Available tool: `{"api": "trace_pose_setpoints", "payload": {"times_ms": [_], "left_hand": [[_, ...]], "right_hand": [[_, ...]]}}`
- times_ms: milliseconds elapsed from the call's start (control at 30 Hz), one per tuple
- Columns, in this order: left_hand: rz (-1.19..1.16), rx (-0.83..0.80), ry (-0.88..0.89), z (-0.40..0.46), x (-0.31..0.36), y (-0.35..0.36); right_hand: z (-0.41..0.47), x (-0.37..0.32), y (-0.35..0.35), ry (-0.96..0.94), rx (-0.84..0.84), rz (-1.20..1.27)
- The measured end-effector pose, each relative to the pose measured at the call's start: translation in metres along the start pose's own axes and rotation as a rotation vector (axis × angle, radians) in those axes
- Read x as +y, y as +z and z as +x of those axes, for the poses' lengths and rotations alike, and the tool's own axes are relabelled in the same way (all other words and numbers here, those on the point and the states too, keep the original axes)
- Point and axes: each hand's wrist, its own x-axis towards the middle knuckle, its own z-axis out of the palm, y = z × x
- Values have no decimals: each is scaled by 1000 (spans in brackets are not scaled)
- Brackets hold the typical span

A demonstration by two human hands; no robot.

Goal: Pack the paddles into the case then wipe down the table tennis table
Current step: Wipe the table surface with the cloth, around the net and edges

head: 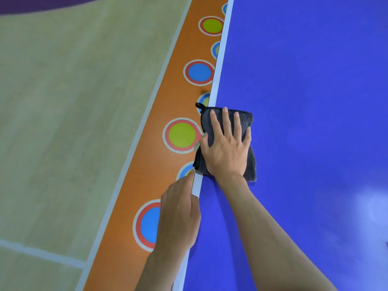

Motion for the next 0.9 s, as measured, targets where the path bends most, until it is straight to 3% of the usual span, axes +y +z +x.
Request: {"api": "trace_pose_setpoints", "payload": {"times_ms": [367,600,900], "left_hand": [[-144,50,-234,20,35,30],[130,-24,-51,14,19,15],[422,-14,69,-42,-26,9]], "right_hand": [[104,9,12,-87,10,32],[108,13,8,-96,-47,26],[-15,6,-9,-61,-37,17]]}}
